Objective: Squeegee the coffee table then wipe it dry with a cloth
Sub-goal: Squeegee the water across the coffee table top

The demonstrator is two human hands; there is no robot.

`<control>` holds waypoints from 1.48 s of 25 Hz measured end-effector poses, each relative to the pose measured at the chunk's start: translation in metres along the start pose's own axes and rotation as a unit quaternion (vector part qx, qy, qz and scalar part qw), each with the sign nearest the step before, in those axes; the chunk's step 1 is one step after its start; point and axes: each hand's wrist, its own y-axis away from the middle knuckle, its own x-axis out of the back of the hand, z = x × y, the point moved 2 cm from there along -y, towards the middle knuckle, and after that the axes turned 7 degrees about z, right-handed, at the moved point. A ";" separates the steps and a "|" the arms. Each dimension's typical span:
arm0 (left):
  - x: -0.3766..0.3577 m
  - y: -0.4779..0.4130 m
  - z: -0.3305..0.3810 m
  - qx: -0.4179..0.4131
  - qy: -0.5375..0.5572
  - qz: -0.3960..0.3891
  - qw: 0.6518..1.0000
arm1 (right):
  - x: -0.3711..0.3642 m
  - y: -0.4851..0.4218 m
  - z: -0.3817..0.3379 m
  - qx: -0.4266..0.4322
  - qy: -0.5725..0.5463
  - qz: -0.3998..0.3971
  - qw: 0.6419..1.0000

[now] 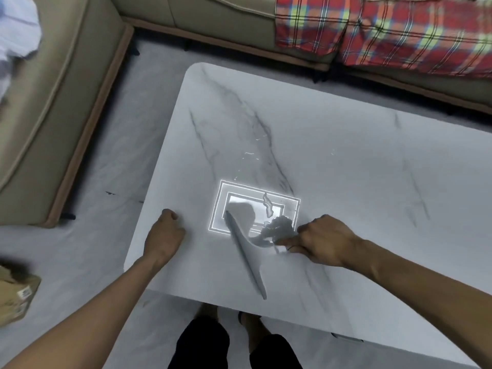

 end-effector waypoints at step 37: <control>-0.029 -0.161 0.150 -0.217 -0.163 -0.111 0.956 | 0.066 -0.218 0.165 -0.430 -0.260 0.209 0.839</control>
